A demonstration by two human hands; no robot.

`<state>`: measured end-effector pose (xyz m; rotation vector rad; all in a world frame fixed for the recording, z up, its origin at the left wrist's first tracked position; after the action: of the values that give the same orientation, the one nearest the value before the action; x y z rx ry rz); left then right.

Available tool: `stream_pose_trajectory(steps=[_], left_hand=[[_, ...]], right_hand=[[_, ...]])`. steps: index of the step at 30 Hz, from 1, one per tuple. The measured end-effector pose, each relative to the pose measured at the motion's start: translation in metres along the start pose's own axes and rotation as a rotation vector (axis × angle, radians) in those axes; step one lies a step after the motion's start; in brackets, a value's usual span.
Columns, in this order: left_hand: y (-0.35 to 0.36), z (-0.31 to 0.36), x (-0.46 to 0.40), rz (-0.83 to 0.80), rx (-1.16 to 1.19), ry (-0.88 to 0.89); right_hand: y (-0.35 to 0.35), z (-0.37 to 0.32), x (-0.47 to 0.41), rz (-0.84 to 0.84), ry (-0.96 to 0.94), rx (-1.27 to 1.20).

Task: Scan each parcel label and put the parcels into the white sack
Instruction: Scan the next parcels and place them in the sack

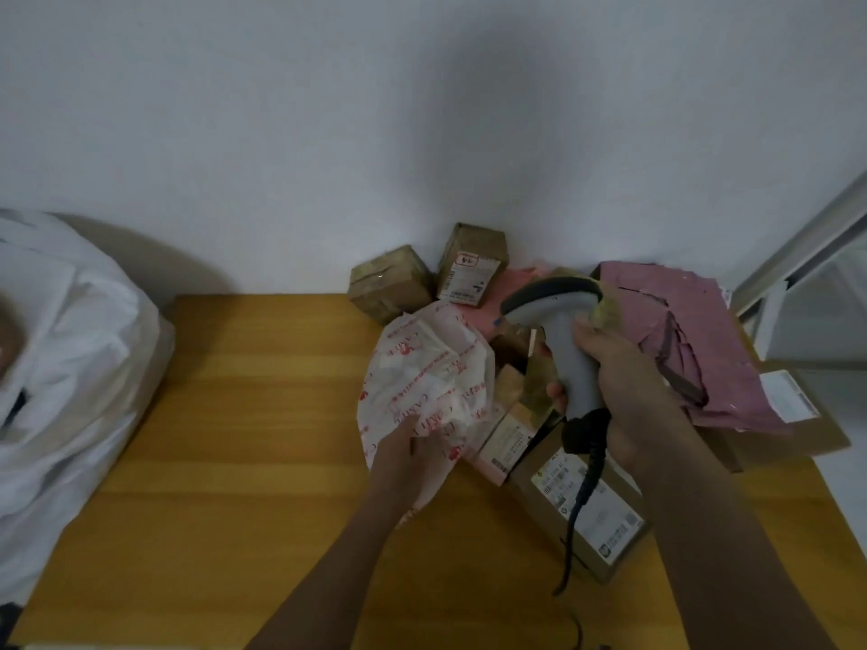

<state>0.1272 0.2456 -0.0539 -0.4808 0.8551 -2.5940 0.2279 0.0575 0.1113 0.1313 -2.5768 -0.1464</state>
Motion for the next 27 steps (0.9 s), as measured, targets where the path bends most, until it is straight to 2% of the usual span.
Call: stream_pose_trajectory(steps=[5,8,13,16,19,24,25,27], left_hand=[[-0.059,-0.003,0.000,0.129,0.221,-0.065],[-0.097,-0.013,-0.001,0.261,0.427,-0.141],[-0.148,-0.045,0.010,0.412,0.861,-0.364],[-0.158,-0.070,0.028,0.449,1.089,-0.507],[-0.156,-0.103,0.055,0.453,1.202,-0.678],[-0.145,-0.142,0.092,0.455,1.490,-0.729],[-0.141,-0.155,0.095,0.461,1.493,-0.799],[-0.137,-0.167,0.097,0.429,1.373,-0.825]], right_hand=[[0.032,-0.001,0.011,-0.023,0.036,-0.076],[0.048,-0.007,0.011,-0.034,-0.026,0.009],[0.085,0.001,0.006,-0.086,0.035,0.143],[0.106,0.012,0.013,-0.028,0.034,0.131],[0.119,0.019,0.031,-0.128,0.034,0.131],[0.135,0.030,0.054,-0.197,0.053,0.213],[0.138,0.033,0.056,-0.199,0.050,0.236],[0.142,0.040,0.056,-0.219,0.042,0.283]])
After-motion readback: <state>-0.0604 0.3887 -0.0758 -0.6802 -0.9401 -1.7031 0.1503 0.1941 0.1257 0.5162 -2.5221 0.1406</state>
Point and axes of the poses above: each hand's wrist, its own x-axis away from the middle knuckle, its own y-axis out of the palm, z = x × y, the point moved 5 cm from there along -x, towards the middle knuckle, and after that the axes turned 2 degrees about -x, right-handed, at the moved point
